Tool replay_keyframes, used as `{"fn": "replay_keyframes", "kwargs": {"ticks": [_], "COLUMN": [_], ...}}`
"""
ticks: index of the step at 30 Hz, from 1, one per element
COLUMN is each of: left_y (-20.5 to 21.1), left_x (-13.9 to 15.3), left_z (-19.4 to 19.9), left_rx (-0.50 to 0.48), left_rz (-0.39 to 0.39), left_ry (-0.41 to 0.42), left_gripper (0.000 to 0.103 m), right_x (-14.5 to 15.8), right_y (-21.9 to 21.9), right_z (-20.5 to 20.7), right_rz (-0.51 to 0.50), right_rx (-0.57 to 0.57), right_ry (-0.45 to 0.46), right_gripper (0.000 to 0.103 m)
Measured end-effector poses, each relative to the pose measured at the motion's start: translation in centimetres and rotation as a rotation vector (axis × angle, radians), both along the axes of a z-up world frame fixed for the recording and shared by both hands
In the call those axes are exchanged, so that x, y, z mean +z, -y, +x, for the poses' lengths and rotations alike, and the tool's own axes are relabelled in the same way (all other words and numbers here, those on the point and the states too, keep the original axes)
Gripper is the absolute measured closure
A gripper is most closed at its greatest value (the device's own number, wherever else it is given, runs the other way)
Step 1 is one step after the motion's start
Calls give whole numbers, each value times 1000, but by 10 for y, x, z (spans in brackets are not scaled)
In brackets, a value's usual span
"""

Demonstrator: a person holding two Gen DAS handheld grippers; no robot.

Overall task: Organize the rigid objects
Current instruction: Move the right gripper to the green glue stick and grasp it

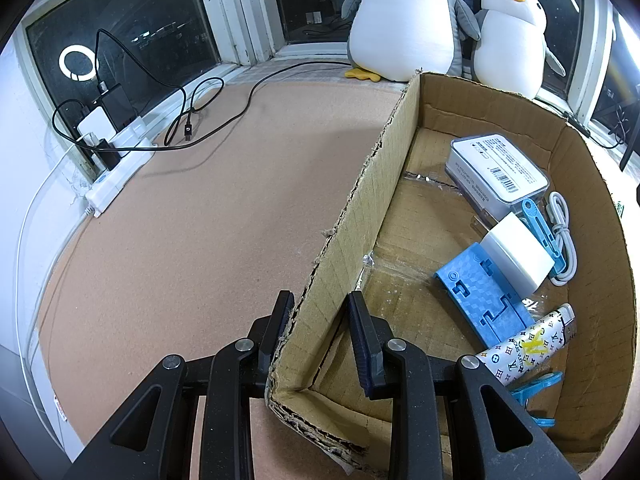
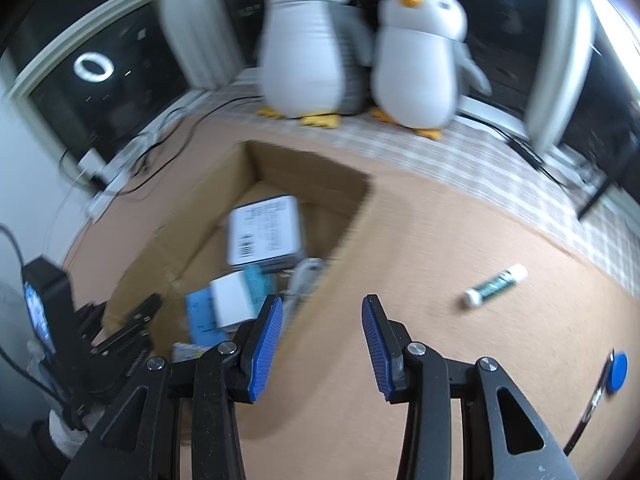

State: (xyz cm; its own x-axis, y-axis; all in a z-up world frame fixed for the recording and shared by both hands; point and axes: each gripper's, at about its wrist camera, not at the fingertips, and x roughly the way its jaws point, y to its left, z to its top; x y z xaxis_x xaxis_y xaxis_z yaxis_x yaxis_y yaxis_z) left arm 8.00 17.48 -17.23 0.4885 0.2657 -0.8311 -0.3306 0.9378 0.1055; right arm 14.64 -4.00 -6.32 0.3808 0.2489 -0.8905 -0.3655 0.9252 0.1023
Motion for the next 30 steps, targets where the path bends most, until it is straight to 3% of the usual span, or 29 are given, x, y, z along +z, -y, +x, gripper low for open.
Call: {"fn": "replay_keyframes", "kwargs": {"ticks": [7, 16, 30], "left_y": [0, 0, 0], "left_x": [0, 0, 0], "left_z": [0, 0, 0], "left_rx": [0, 0, 0], "left_rz": [0, 0, 1], "left_ry": [0, 0, 0], "left_gripper": [74, 74, 74], "right_x": [-7, -22, -51], "right_y": [49, 107, 127], "right_z": [17, 40, 71], "right_rz": [-26, 44, 132], "right_rx": [-168, -339, -456], "right_ry": [-6, -93, -213], "right_gripper": [65, 65, 65]}}
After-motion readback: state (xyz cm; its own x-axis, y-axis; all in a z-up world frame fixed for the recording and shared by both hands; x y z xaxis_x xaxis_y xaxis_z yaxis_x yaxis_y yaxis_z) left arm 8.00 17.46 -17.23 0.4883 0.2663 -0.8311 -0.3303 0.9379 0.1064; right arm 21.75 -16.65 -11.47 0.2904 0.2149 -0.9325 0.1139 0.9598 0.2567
